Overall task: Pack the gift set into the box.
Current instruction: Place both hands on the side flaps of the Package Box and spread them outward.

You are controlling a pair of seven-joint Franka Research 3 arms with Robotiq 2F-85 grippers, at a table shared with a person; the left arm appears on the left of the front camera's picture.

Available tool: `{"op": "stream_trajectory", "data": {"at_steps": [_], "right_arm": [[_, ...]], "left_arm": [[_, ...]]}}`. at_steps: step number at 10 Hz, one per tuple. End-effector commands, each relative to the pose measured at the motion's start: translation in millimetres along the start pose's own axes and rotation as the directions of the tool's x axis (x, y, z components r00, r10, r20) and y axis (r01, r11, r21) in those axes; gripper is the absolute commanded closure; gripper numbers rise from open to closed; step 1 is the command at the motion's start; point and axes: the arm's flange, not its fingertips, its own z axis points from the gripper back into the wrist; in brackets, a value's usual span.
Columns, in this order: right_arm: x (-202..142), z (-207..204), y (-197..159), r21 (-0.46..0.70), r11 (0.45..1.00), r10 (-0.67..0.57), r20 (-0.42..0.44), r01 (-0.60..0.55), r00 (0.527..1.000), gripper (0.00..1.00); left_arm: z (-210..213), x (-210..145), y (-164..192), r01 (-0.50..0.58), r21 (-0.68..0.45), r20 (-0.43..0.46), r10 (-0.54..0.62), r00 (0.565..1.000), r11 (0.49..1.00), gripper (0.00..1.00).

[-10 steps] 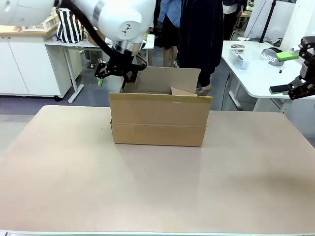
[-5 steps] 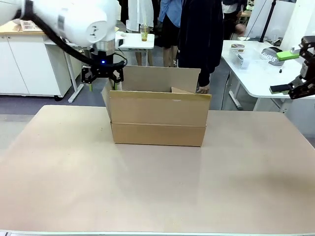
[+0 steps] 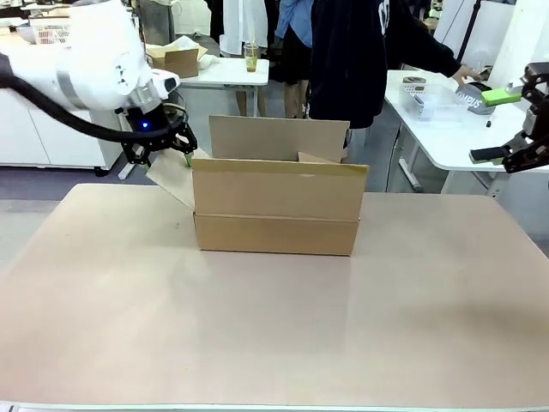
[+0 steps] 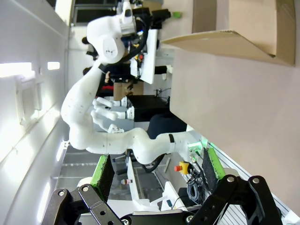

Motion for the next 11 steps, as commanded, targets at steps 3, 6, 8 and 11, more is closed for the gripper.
{"op": "stream_trajectory", "data": {"at_steps": [3, 6, 8, 11], "right_arm": [[2, -1, 0, 0.021, 0.999, 0.026, 0.006, -0.026, 1.0, 0.0], [0, 0, 0, 0.0, 1.0, 0.0, 0.0, 0.0, 1.0, 0.0], [30, -38, 64, -0.307, 0.951, 0.052, 0.246, 0.027, 0.968, 0.0], [101, -183, 130, -0.761, 0.647, 0.266, 0.175, -0.041, 0.948, 0.0]], "left_arm": [[0, 0, 0, 0.0, 0.0, 0.0, 0.0, 1.0, 1.0, 0.0], [0, 0, 0, 0.0, 0.0, 0.0, 0.0, 1.0, 1.0, 0.0], [0, 0, 0, 0.0, 0.0, 0.0, 0.0, 1.0, 1.0, 0.0], [0, 0, 0, 0.0, 0.0, 0.0, 0.0, 1.0, 1.0, 0.0]]}}
